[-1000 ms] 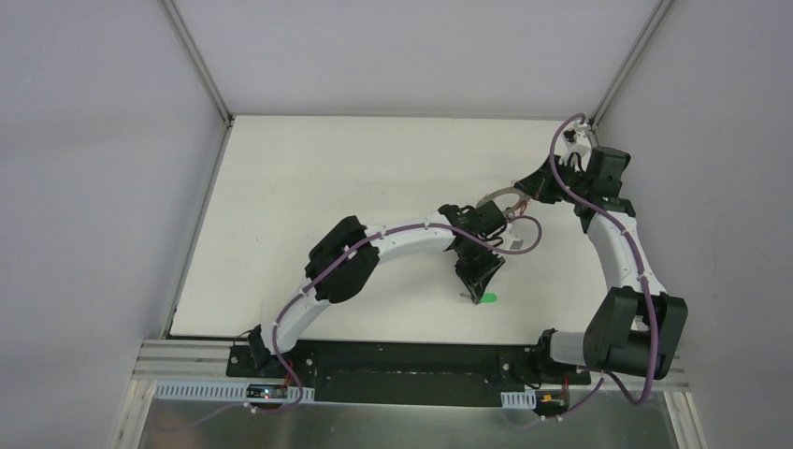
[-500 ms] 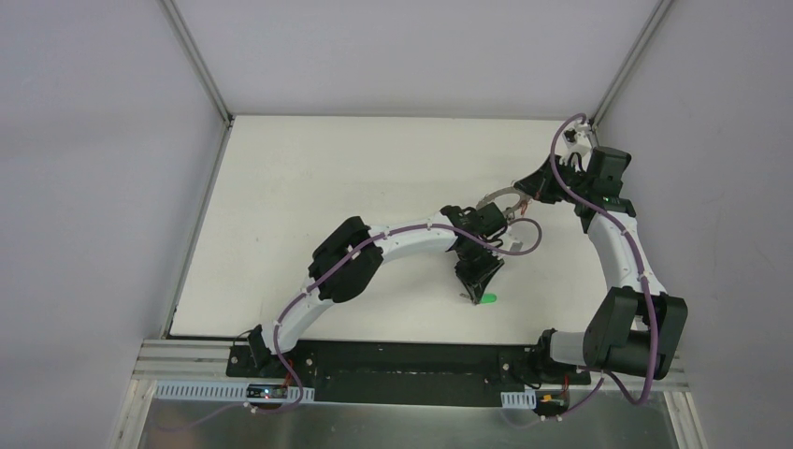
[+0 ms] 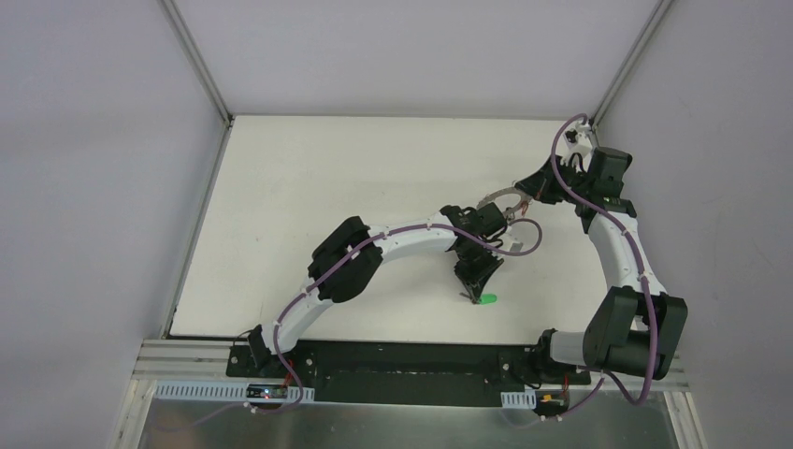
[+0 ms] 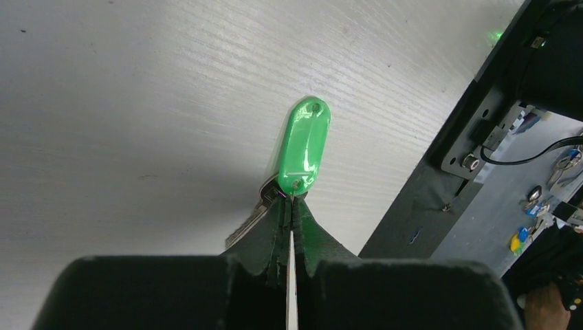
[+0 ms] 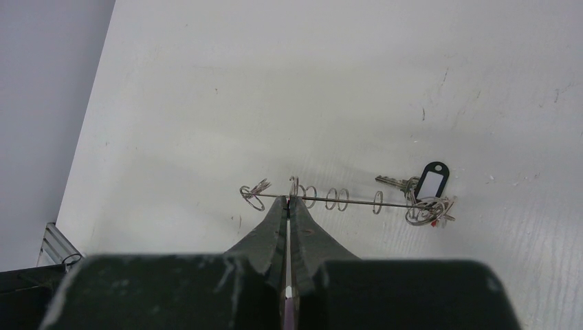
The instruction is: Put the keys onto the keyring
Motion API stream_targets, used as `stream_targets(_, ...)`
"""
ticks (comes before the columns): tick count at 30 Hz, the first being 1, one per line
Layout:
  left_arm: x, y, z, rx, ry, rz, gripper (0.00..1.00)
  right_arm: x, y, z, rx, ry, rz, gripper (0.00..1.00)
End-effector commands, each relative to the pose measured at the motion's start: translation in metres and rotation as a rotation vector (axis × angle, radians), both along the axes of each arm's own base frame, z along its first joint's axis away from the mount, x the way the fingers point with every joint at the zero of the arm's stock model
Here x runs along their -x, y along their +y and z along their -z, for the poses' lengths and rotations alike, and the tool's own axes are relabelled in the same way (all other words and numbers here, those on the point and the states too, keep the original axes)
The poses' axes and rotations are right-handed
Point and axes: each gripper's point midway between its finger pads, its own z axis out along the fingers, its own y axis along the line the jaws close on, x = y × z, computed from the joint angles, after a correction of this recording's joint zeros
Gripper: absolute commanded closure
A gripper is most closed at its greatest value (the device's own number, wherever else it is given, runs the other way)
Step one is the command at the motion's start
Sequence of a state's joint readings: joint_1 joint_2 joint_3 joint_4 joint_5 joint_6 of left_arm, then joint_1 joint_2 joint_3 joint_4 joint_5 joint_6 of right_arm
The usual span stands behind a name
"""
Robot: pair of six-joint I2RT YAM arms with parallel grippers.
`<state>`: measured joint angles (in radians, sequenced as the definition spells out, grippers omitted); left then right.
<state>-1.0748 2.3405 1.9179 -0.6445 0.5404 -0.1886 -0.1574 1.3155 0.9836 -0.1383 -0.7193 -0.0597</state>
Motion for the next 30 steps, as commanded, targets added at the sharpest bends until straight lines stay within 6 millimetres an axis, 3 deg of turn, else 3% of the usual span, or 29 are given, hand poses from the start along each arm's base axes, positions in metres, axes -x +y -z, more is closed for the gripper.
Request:
stream_targets(1,0.000,0.005,-0.043,0.060,-0.066,0.037,1.00,-0.001,0.001,-0.023,-0.012,-0.086,-0.015,1.00)
stream_targets(8,-0.010,0.022,-0.091,0.172,-0.164,0.108,1.00,0.000,0.003,-0.025,-0.017,-0.099,-0.031,1.00)
stream_targets(18,-0.058,0.080,-0.146,0.253,-0.436,0.166,1.00,0.010,0.018,-0.033,-0.070,-0.122,-0.131,1.00)
stream_targets(24,-0.084,0.124,-0.188,0.287,-0.572,0.141,1.00,0.026,0.044,-0.040,-0.099,-0.150,-0.268,1.00)
stream_targets(30,-0.093,0.162,-0.223,0.292,-0.728,0.181,1.00,0.052,0.085,-0.048,-0.100,-0.190,-0.473,1.00)
